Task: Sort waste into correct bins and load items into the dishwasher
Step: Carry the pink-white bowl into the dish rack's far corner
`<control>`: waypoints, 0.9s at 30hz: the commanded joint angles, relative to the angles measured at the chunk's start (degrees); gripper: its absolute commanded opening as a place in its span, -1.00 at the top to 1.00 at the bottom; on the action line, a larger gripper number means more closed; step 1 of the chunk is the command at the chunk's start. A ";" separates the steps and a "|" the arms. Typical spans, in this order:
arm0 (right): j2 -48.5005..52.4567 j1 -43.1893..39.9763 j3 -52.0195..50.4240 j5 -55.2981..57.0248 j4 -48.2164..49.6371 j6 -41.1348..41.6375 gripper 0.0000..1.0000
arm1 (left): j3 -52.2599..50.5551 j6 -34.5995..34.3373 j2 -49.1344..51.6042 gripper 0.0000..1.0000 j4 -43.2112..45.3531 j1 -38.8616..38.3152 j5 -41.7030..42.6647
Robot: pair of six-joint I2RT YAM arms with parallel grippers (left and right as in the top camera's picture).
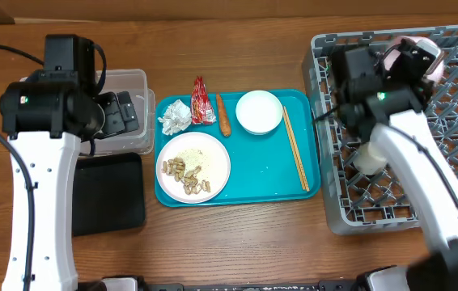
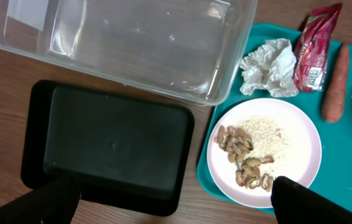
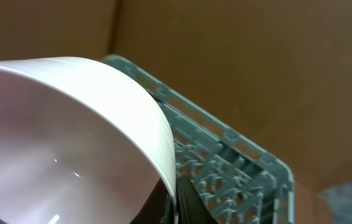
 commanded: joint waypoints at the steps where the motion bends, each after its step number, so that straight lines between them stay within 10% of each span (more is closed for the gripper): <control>1: 5.46 -5.46 -0.87 3.30 1.64 0.42 0.92 | 0.79 -1.18 1.86 -1.00 0.17 0.09 -0.57; 24: 18.03 -5.38 -0.81 -4.07 11.93 -15.80 0.92 | 0.79 -1.18 5.09 -1.00 0.20 0.09 -0.57; 27: 16.81 -2.97 -0.79 -4.48 9.35 -15.41 0.31 | 0.79 -1.18 5.09 -1.00 0.20 0.09 -0.57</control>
